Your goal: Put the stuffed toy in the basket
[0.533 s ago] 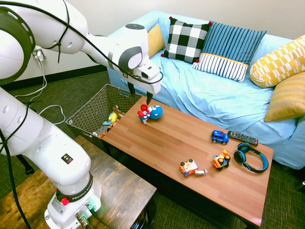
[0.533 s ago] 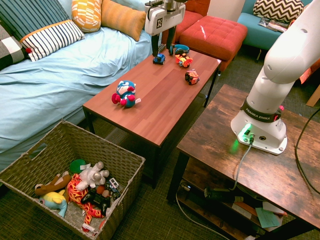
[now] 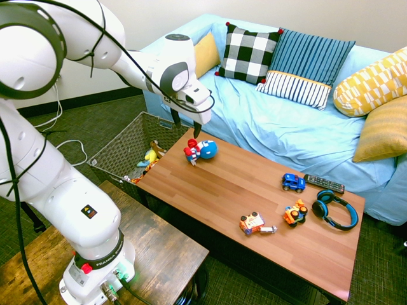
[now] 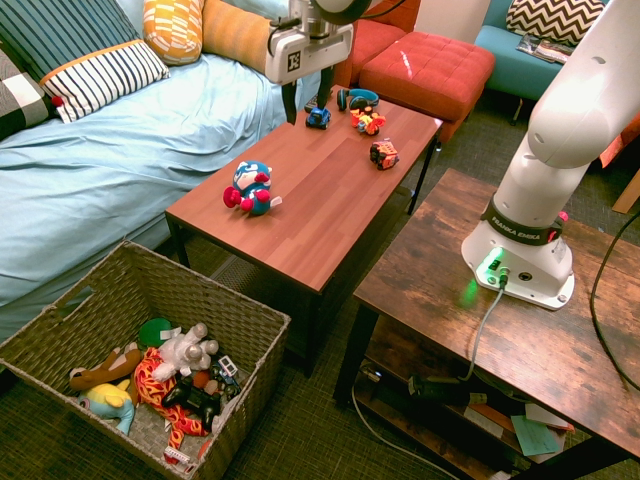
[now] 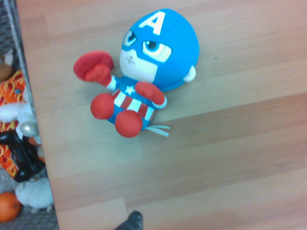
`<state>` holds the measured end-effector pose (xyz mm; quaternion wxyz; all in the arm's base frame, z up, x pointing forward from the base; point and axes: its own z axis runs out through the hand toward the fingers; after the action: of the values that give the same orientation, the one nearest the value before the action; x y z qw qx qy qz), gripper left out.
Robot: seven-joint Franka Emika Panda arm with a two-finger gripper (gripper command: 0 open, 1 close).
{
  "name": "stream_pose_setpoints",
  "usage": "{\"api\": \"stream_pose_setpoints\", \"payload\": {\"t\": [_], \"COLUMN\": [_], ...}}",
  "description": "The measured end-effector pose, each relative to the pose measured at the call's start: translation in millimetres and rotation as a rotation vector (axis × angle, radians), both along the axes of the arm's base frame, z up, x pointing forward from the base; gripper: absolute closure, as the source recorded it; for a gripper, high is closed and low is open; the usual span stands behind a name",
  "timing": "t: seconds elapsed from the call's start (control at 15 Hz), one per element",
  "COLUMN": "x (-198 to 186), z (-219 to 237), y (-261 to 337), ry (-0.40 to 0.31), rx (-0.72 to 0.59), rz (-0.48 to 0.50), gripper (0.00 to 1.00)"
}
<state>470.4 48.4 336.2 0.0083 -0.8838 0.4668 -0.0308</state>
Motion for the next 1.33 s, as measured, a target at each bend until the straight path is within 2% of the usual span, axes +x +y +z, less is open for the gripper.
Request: {"api": "stream_pose_setpoints", "payload": {"t": [0.2, 0.4, 0.67, 0.93, 1.0, 1.33], "x": [45.7, 94.3, 143.3, 166.3, 169.7, 174.4], "z": [-42.4, -87.9, -155.6, -201.6, -207.5, -212.4], "y": [-0.8, -8.1, -4.5, 4.2, 3.8, 2.4], "ry": [0.009, 0.025, 0.065, 0.091, 0.099, 0.123], "rx": [0.035, 0.051, 0.061, 0.057, 0.059, 0.068], "rz": [-0.102, -0.161, -0.192, -0.198, -0.202, -0.208], "gripper": [0.00, 0.00, 0.00, 0.00, 1.00, 1.00]}}
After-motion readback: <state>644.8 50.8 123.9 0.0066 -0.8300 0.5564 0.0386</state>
